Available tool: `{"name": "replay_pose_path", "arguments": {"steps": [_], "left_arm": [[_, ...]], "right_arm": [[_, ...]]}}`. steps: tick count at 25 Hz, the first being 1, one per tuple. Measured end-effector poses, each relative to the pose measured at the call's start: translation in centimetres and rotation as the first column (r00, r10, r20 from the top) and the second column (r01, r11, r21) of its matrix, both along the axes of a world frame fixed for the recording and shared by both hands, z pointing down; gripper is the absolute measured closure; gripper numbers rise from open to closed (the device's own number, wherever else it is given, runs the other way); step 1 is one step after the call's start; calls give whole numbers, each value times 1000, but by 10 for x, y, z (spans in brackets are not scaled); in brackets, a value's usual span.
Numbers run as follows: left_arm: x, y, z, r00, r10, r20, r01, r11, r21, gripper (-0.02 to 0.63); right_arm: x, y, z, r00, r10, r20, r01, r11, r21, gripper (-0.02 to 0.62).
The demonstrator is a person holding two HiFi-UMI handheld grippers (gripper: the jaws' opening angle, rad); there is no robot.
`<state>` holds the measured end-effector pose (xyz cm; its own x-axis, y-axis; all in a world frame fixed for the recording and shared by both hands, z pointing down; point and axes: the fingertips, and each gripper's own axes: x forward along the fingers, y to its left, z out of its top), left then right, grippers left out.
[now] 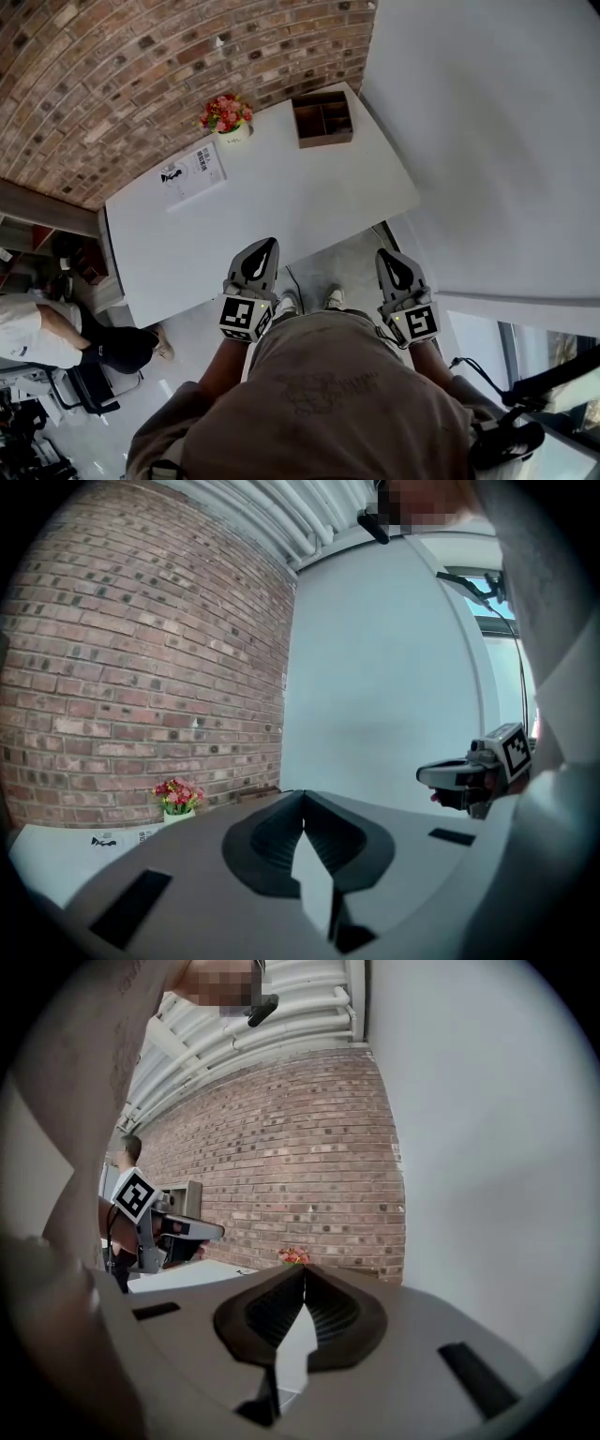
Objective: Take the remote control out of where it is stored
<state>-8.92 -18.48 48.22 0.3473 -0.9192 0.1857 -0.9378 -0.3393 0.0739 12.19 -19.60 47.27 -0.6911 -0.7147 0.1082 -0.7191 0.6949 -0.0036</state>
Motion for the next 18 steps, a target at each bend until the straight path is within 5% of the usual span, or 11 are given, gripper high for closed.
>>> {"name": "replay_pose_path", "arguments": {"steps": [7, 18], "left_arm": [[-11, -4, 4, 1000, -2, -12, 2, 1000, 0, 594], [-29, -1, 15, 999, -32, -22, 31, 999, -26, 594]], "right_arm": [[-5, -14, 5, 992, -4, -126, 10, 999, 50, 581], [-35, -59, 39, 919, -127, -372, 141, 990, 10, 581]]}}
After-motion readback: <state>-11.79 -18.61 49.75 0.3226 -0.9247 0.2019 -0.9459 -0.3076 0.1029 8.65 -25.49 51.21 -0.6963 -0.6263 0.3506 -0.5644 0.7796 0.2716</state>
